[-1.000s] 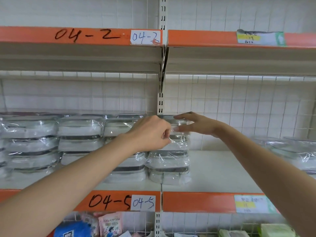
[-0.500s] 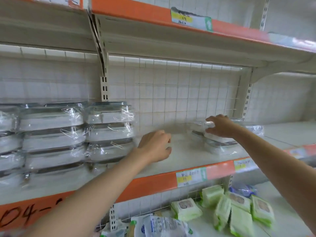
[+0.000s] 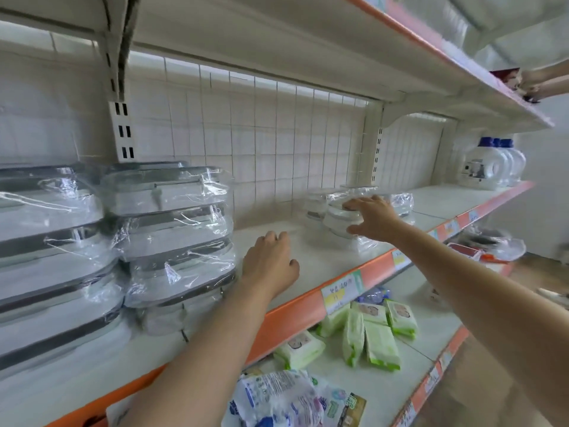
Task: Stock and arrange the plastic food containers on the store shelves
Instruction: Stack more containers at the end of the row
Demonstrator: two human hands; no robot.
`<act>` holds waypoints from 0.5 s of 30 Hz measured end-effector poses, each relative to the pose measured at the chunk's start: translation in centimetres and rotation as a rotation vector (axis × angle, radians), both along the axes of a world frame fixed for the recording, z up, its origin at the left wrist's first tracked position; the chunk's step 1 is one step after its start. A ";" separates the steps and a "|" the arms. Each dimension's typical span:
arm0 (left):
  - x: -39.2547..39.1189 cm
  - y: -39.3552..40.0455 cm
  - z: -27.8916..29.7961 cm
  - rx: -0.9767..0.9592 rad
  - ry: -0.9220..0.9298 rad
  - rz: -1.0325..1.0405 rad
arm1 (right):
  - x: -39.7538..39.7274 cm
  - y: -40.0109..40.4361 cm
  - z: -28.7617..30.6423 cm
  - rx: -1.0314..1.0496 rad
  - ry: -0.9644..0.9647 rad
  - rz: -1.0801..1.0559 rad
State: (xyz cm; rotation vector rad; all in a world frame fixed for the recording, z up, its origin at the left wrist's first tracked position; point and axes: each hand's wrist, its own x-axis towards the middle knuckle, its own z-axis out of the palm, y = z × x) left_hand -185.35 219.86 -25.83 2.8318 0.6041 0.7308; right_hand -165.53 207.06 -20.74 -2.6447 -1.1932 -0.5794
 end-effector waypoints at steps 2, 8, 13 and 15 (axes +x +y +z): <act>-0.4 -0.1 0.1 0.002 -0.004 -0.017 | -1.1 0.1 0.0 0.029 0.018 -0.010; -1.1 -0.9 0.4 0.068 -0.010 -0.072 | -4.1 0.7 -0.3 0.098 0.003 0.048; -1.1 -1.5 0.4 0.092 -0.015 -0.069 | -4.2 1.1 0.6 0.153 0.158 0.158; -0.9 -1.7 0.3 0.115 -0.031 -0.071 | -3.3 1.2 1.2 0.316 0.298 0.248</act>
